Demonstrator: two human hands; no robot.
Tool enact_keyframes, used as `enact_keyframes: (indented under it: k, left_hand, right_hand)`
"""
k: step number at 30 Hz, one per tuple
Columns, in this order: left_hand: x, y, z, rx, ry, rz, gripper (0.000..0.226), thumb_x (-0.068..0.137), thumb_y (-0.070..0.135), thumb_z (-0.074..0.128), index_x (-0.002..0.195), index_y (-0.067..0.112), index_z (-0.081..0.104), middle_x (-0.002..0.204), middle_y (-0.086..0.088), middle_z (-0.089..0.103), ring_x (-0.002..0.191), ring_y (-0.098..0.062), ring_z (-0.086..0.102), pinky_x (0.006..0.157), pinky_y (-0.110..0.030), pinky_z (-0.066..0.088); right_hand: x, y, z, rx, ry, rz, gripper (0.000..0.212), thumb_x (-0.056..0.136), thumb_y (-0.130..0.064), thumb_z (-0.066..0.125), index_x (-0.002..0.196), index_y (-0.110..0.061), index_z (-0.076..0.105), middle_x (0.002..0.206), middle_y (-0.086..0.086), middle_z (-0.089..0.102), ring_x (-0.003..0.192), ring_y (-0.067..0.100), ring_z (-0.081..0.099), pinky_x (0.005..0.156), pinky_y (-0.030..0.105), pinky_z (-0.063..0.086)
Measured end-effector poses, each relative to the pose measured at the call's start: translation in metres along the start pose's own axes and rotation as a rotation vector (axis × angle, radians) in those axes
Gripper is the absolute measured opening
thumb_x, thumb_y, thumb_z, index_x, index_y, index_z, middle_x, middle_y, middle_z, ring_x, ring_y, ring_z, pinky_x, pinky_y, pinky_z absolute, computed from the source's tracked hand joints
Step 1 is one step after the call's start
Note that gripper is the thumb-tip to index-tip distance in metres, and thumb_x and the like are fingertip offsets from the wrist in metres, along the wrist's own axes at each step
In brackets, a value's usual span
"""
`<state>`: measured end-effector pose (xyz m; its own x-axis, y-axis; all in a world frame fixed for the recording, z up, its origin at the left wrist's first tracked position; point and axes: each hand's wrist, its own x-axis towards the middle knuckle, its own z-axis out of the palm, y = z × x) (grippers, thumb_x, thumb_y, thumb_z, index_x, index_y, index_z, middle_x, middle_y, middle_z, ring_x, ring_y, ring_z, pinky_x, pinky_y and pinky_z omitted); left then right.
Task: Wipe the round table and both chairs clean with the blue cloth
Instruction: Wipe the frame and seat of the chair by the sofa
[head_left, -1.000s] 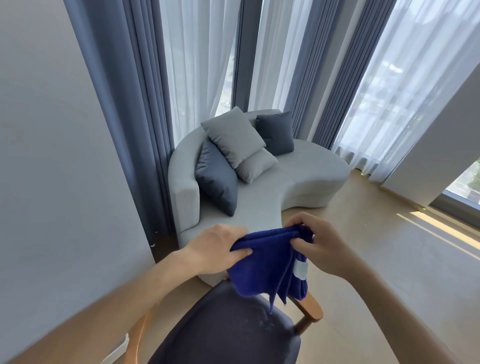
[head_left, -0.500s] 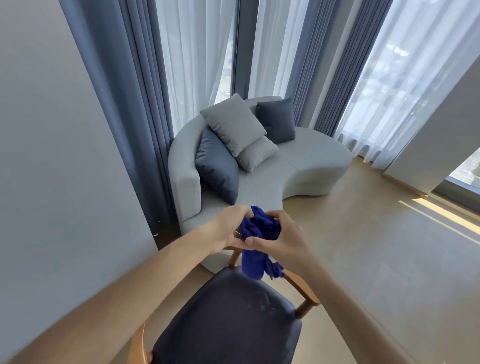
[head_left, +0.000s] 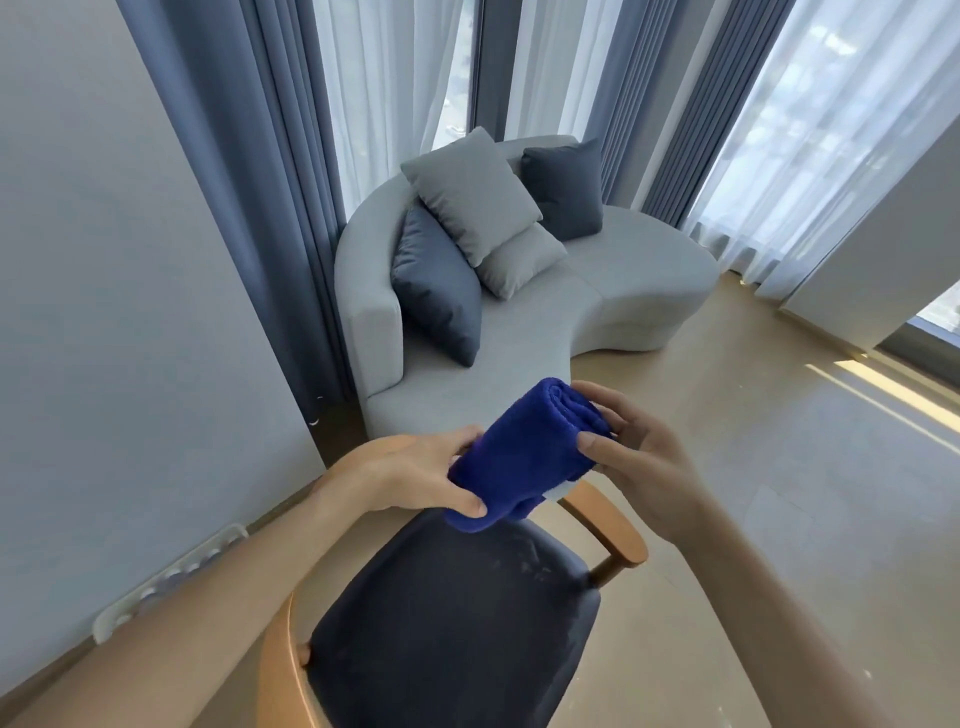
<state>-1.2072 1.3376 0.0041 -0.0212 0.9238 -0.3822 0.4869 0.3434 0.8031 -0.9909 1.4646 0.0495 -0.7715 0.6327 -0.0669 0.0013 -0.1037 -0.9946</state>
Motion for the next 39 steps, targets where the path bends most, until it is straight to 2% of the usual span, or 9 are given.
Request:
enact_keyframes:
  k: [3,6,10,15,22,25,29,32,39]
  left_hand:
    - [0.006,-0.023,0.010,-0.166,0.014,-0.007,0.034,0.068,0.040,0.077,0.094,0.048,0.058,0.096,0.022,0.067,0.087,-0.001,0.066,0.063,-0.010,0.050]
    - [0.017,-0.062,0.033,-0.466,0.038,-0.091,0.040,0.070,0.033,0.082,0.104,0.027,0.062,0.103,0.006,0.070,0.094,-0.013,0.068,0.072,-0.019,0.054]
    - [0.035,-0.119,0.076,-0.566,0.126,-0.242,0.052,0.060,0.032,0.086,0.105,0.023,0.062,0.100,0.000,0.070,0.090,-0.013,0.069,0.072,-0.025,0.055]
    - [0.076,-0.183,0.118,-0.801,0.177,-0.365,0.063,0.058,0.026,0.085,0.115,0.028,0.059,0.108,-0.010,0.069,0.094,-0.022,0.070,0.074,-0.029,0.054]
    - [0.170,-0.262,0.172,-0.510,0.407,-0.506,0.041,0.083,0.044,0.068,0.120,0.032,0.054,0.111,0.013,0.063,0.100,-0.005,0.060,0.068,-0.020,0.048]
    - [0.184,-0.304,0.190,-0.280,0.384,-0.609,0.042,0.092,0.033,0.058,0.131,0.024,0.050,0.126,0.007,0.058,0.107,-0.009,0.056,0.080,-0.020,0.044]
    - [0.177,-0.349,0.199,0.043,0.370,-0.587,0.036,0.096,0.022,0.051,0.132,0.018,0.048,0.137,0.000,0.048,0.126,-0.016,0.045,0.099,-0.030,0.039]
    - [0.169,-0.370,0.198,0.268,0.372,-0.519,0.039,0.097,0.021,0.046,0.136,0.017,0.044,0.143,0.000,0.038,0.133,-0.018,0.036,0.106,-0.036,0.037]
    - [0.166,-0.397,0.210,0.537,0.260,-0.558,0.052,0.098,0.028,0.041,0.146,0.019,0.026,0.154,-0.007,0.017,0.142,-0.024,0.020,0.113,-0.040,0.026]
  right_hand:
    - [-0.005,0.030,-0.014,0.126,0.033,0.108,0.051,0.083,-0.005,0.059,0.133,-0.012,0.051,0.118,0.012,0.067,0.100,0.024,0.065,0.078,0.035,0.057]
    - [-0.018,0.082,-0.026,0.134,0.055,0.303,0.050,0.086,0.001,0.056,0.132,-0.019,0.053,0.121,0.011,0.066,0.110,0.030,0.062,0.088,0.047,0.054]
    - [-0.036,0.159,-0.021,0.047,0.082,0.558,0.053,0.079,-0.036,0.077,0.125,-0.022,0.057,0.116,0.001,0.069,0.105,0.023,0.066,0.079,0.040,0.057]
    - [-0.033,0.263,-0.028,0.096,0.313,0.699,0.036,0.084,-0.013,0.072,0.116,-0.010,0.058,0.100,0.009,0.074,0.092,0.029,0.071,0.076,0.049,0.059]
    - [-0.028,0.400,-0.043,0.202,0.463,0.792,0.031,0.088,-0.022,0.068,0.115,-0.010,0.059,0.104,0.007,0.073,0.095,0.028,0.070,0.071,0.043,0.058]
    - [-0.032,0.448,-0.044,-0.254,0.409,0.942,0.048,0.086,-0.018,0.067,0.130,-0.009,0.051,0.110,0.004,0.067,0.099,0.022,0.065,0.089,0.039,0.052]
    - [-0.027,0.480,-0.042,-0.958,0.252,0.484,0.051,0.085,-0.026,0.067,0.132,-0.021,0.050,0.131,-0.001,0.048,0.123,0.019,0.042,0.099,0.030,0.040]
    - [-0.006,0.496,-0.029,-1.269,0.002,0.097,0.063,0.073,-0.037,0.076,0.131,-0.025,0.054,0.136,0.010,0.049,0.124,0.030,0.044,0.094,0.042,0.045]
    - [0.016,0.541,-0.001,-1.542,-0.155,0.115,0.075,0.074,-0.055,0.068,0.140,-0.029,0.045,0.146,0.023,0.040,0.125,0.044,0.046,0.095,0.055,0.044]
